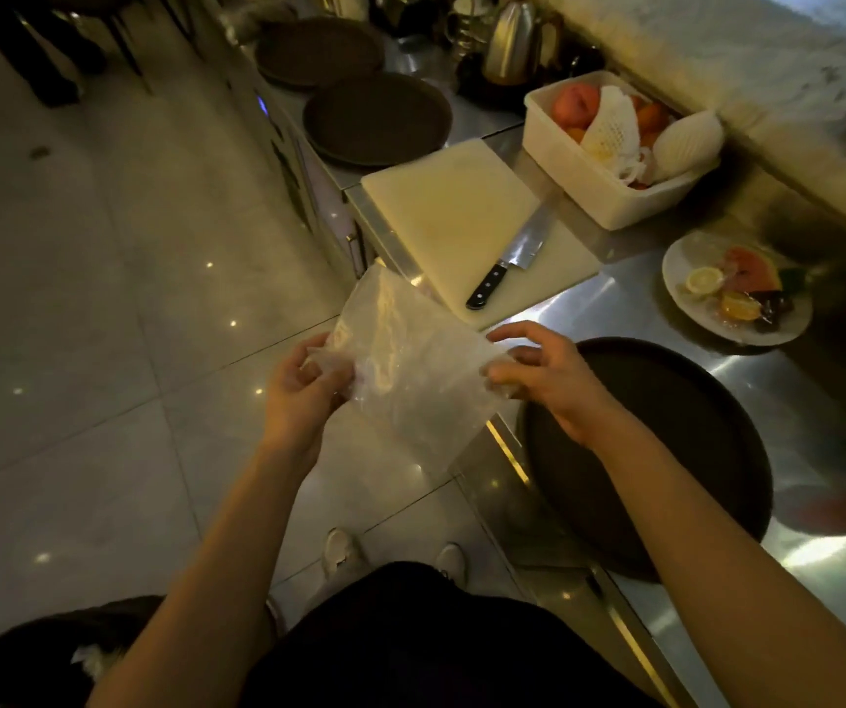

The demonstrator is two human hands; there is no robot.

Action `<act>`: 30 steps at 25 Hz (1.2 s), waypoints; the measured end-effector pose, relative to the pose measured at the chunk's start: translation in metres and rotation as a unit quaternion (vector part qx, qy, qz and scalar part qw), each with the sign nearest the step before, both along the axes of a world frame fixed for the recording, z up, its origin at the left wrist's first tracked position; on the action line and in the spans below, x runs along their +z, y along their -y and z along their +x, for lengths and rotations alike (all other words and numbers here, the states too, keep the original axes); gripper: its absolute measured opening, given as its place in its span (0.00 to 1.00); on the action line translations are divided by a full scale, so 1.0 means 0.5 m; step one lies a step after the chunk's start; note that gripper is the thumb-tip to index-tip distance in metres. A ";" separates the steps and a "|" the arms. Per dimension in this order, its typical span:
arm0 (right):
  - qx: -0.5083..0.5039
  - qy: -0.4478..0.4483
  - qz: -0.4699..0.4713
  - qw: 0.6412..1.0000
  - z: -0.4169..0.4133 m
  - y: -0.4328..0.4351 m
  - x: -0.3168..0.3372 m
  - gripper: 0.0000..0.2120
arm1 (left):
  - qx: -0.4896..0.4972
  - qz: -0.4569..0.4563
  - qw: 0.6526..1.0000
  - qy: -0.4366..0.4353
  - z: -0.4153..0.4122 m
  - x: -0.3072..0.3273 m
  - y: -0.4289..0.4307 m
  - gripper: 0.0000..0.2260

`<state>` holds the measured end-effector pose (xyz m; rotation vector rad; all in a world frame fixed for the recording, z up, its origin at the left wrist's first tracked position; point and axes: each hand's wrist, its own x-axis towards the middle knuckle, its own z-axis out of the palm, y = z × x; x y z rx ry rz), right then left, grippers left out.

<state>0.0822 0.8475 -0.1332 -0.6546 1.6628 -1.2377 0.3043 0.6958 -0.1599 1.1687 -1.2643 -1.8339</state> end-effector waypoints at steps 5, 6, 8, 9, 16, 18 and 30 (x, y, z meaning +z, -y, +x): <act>0.171 -0.098 0.026 0.980 0.133 0.073 0.031 0.15 | 0.011 -0.054 0.998 0.038 0.123 0.015 0.010 0.21; 0.158 -0.095 0.008 0.983 0.174 0.092 0.035 0.13 | 0.024 -0.035 0.999 0.019 0.161 0.017 0.012 0.20; 0.112 -0.054 -0.017 0.992 0.247 0.123 0.035 0.12 | 0.019 0.023 0.999 -0.010 0.233 0.021 0.013 0.18; 0.102 -0.035 -0.020 0.994 0.290 0.140 0.032 0.13 | 0.001 0.038 0.999 -0.007 0.279 0.020 0.012 0.17; 0.213 0.059 0.028 0.975 0.529 0.230 0.011 0.09 | 0.020 0.012 1.000 0.011 0.571 0.007 0.004 0.10; 0.259 0.077 0.030 0.962 0.602 0.262 0.010 0.09 | 0.062 -0.004 0.998 0.000 0.657 0.008 -0.010 0.09; 0.446 -0.040 -0.009 0.894 0.930 0.360 -0.009 0.19 | 0.259 0.096 0.958 -0.081 0.956 -0.007 -0.126 0.12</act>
